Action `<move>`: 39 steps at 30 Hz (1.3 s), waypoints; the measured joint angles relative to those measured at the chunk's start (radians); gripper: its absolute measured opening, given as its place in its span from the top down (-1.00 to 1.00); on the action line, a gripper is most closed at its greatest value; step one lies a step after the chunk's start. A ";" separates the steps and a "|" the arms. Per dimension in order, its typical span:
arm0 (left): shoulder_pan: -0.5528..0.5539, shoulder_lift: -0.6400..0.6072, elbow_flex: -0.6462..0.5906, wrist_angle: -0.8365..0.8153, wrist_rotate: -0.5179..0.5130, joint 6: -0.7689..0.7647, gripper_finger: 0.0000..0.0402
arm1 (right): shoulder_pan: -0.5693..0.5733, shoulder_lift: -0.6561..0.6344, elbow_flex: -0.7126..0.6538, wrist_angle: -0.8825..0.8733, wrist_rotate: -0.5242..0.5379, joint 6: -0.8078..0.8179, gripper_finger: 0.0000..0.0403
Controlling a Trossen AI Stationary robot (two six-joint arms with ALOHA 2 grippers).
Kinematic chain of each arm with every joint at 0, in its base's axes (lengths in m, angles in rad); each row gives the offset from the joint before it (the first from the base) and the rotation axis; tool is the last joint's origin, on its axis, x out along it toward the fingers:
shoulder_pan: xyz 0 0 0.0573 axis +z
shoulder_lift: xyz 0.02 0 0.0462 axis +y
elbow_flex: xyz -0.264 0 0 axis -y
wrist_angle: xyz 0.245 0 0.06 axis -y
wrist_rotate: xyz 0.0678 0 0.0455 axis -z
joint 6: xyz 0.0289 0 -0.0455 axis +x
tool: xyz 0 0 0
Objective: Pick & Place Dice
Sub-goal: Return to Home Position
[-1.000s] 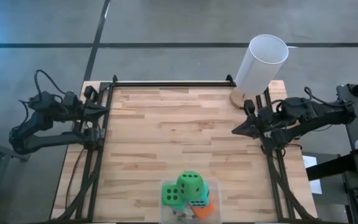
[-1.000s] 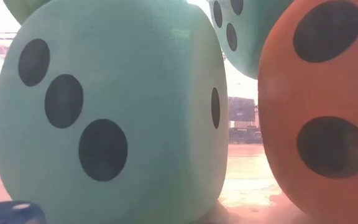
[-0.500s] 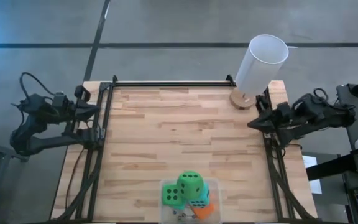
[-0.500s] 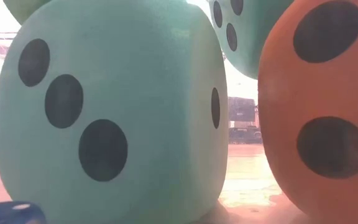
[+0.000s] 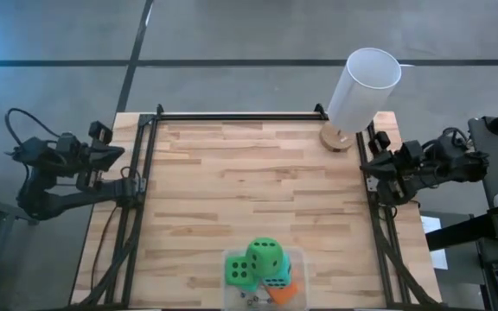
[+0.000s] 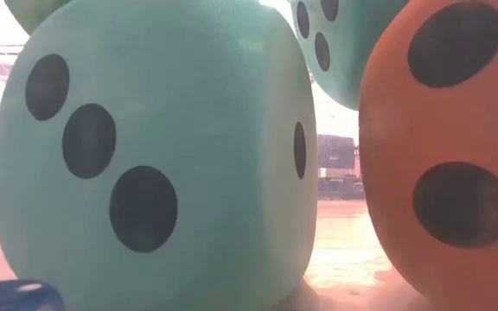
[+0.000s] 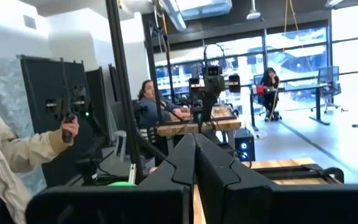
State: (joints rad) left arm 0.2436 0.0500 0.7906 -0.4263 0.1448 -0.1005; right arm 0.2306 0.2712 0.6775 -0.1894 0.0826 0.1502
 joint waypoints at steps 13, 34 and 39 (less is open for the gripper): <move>0.000 -0.051 0.002 -0.061 -0.034 0.023 1.00 | 0.000 -0.270 -0.126 0.023 0.026 -0.006 0.96; 0.000 -0.051 -0.165 0.026 -0.049 0.048 0.98 | 0.000 -0.270 -0.284 0.151 0.024 -0.075 0.96; 0.000 -0.051 -0.296 0.154 -0.048 0.045 0.98 | 0.000 -0.270 -0.376 0.244 0.023 -0.079 0.96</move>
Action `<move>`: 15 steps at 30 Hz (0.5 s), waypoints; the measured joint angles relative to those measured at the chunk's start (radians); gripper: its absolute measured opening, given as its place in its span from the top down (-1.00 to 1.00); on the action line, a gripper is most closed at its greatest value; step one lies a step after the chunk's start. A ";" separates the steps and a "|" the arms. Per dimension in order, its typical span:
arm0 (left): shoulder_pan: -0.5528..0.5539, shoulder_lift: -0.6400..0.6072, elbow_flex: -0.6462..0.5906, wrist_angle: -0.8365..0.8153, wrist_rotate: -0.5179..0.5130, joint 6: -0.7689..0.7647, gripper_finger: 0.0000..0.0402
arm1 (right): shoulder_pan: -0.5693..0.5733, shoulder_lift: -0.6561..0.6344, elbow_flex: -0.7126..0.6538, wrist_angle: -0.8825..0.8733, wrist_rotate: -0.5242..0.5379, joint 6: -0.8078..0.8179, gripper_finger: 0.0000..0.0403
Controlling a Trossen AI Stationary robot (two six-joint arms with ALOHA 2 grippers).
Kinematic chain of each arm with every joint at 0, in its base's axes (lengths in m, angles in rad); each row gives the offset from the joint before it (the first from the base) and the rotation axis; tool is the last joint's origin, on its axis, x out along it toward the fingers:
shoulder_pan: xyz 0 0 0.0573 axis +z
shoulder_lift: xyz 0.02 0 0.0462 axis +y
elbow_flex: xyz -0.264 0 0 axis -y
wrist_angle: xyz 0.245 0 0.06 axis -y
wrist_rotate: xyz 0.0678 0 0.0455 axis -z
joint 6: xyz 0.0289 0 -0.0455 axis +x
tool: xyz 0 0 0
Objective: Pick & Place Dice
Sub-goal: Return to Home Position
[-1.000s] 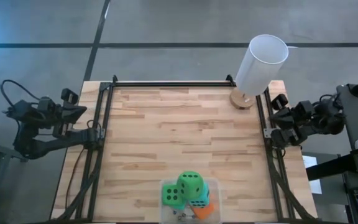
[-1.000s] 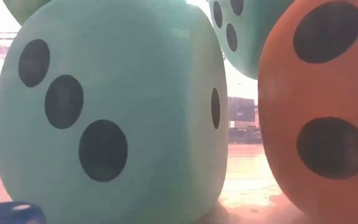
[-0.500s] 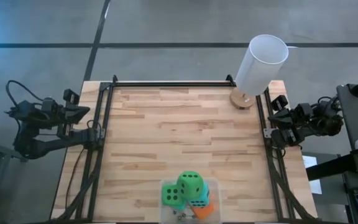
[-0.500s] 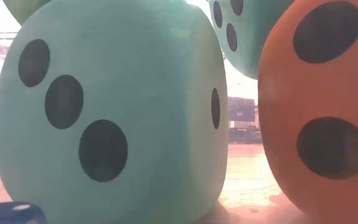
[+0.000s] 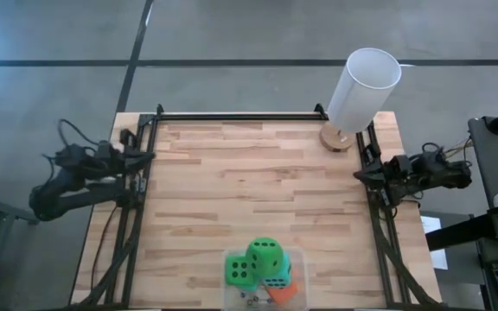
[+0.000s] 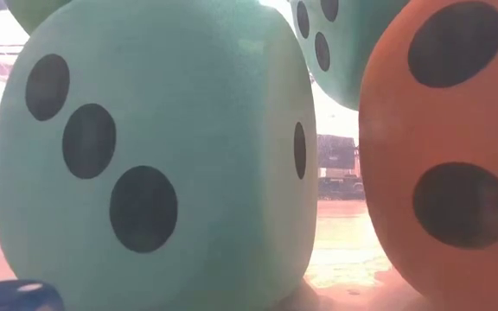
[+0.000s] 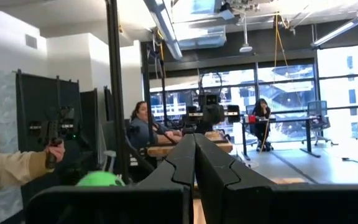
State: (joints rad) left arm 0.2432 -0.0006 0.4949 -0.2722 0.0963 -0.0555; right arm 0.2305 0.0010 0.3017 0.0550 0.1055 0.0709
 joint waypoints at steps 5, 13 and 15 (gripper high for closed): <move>0.000 0.000 -0.139 0.110 0.000 0.000 0.98 | 0.000 0.000 -0.090 0.074 0.000 0.030 0.96; 0.000 0.000 -0.379 0.404 0.000 0.002 0.98 | 0.000 0.000 -0.237 0.238 0.000 0.020 0.96; 0.001 0.000 -0.436 0.477 0.000 0.003 0.97 | 0.000 0.000 -0.281 0.290 0.000 0.021 0.96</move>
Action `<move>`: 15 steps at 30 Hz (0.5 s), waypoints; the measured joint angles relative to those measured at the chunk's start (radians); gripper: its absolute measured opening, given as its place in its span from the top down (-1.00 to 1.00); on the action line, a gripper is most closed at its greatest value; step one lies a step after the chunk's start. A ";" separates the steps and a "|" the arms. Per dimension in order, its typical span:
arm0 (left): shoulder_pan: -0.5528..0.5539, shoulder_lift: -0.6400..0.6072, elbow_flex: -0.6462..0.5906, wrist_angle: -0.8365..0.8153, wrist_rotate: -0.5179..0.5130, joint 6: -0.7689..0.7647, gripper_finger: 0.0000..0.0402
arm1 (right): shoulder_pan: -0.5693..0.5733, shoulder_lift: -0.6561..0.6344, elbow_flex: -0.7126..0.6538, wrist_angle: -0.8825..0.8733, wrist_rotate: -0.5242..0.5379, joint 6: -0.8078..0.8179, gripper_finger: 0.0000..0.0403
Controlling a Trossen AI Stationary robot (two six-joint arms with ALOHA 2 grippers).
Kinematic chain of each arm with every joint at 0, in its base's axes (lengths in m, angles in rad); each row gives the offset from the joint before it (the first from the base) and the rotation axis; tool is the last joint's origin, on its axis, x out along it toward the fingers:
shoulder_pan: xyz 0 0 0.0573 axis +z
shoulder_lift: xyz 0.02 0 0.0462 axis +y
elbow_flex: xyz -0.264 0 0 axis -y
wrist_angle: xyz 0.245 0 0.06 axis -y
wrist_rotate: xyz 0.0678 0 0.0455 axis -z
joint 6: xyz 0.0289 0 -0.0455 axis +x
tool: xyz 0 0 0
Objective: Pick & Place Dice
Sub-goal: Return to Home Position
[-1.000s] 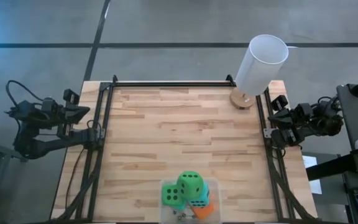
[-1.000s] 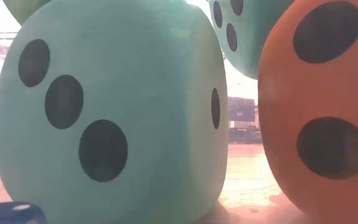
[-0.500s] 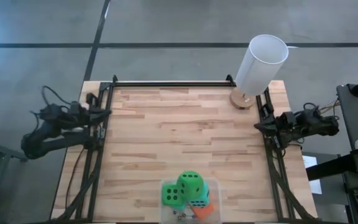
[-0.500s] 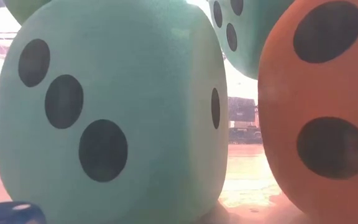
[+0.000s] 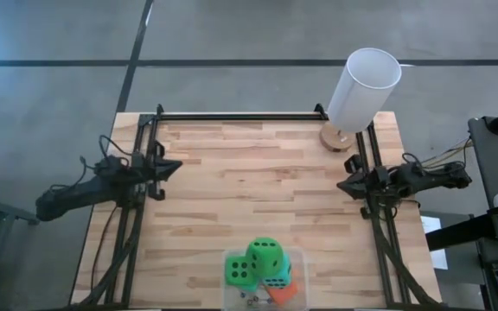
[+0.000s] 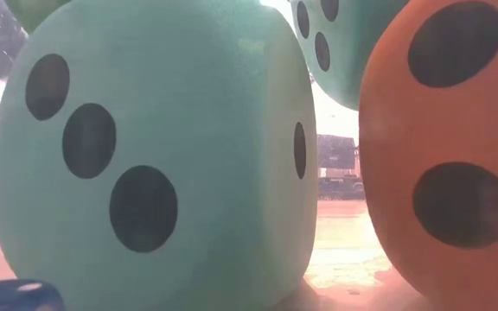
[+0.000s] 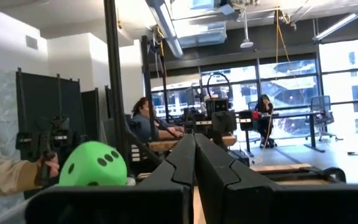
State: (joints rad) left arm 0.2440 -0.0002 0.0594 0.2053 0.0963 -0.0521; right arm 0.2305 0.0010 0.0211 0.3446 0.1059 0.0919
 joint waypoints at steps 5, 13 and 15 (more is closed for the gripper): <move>0.000 0.003 -0.055 0.034 0.000 -0.003 0.98 | -0.001 0.003 -0.013 -0.024 0.002 0.023 0.96; 0.000 0.004 -0.055 -0.004 0.000 0.004 0.96 | -0.003 0.001 -0.012 -0.079 0.001 -0.020 0.96; 0.000 0.004 -0.056 -0.043 0.000 0.003 0.96 | -0.003 0.001 -0.012 -0.109 0.002 -0.024 0.96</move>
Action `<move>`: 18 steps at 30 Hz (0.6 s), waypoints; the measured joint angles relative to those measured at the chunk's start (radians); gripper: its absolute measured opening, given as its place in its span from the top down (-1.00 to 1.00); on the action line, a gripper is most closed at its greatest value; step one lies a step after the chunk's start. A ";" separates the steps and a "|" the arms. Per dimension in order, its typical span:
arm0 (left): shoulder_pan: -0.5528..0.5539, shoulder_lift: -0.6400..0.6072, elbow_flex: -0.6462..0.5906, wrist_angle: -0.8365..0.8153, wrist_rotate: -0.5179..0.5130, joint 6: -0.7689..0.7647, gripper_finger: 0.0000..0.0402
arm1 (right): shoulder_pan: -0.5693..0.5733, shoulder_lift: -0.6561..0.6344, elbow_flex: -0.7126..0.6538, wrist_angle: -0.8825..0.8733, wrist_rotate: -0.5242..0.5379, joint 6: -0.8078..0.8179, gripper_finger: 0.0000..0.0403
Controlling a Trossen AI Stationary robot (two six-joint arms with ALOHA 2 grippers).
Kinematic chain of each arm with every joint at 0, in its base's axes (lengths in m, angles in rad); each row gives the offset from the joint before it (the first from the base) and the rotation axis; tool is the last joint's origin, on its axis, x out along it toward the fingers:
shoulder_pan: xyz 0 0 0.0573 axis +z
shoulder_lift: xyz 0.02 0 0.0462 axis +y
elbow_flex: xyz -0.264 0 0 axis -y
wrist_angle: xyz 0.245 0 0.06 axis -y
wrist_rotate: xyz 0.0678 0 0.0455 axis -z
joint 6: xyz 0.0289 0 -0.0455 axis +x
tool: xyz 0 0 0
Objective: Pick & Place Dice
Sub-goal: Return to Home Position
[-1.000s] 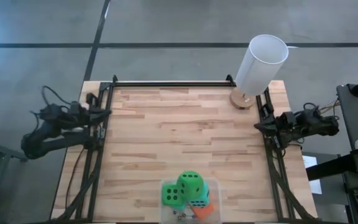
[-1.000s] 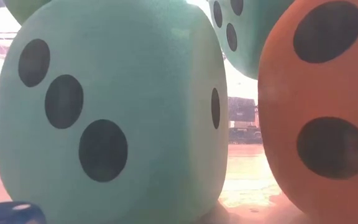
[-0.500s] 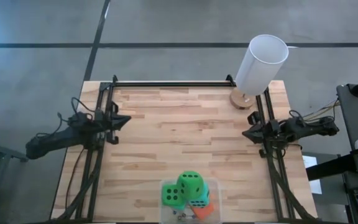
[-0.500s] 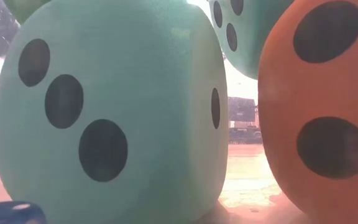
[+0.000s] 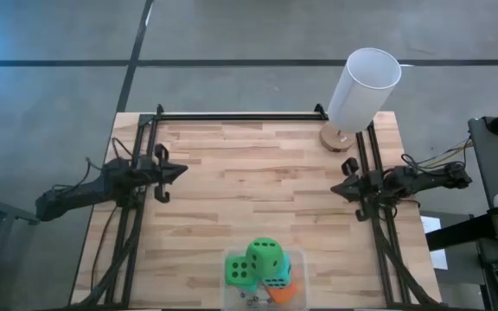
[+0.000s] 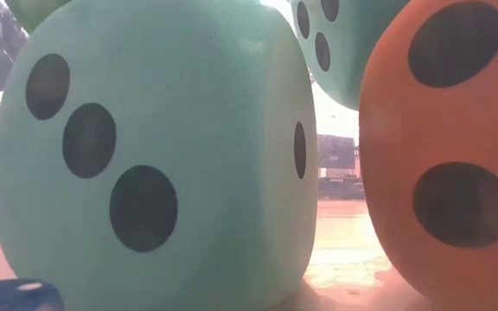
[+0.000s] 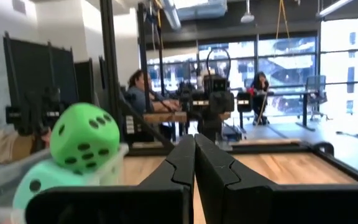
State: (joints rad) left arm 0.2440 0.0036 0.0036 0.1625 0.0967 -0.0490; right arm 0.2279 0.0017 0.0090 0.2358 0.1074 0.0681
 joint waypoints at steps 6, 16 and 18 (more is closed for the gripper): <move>0.000 0.000 0.000 -0.105 0.000 -0.003 0.97 | 0.000 0.000 0.000 -0.090 0.005 -0.001 0.96; 0.000 0.006 0.000 -0.128 0.000 -0.003 0.95 | 0.001 0.000 0.000 -0.165 0.132 -0.157 0.96; 0.000 0.007 -0.001 -0.128 -0.001 -0.003 0.95 | 0.001 0.001 0.001 -0.193 0.130 -0.159 0.96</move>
State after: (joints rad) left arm 0.2440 0.0105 0.0029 0.0341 0.0959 -0.0517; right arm 0.2287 0.0028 0.0095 0.0423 0.2378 -0.0913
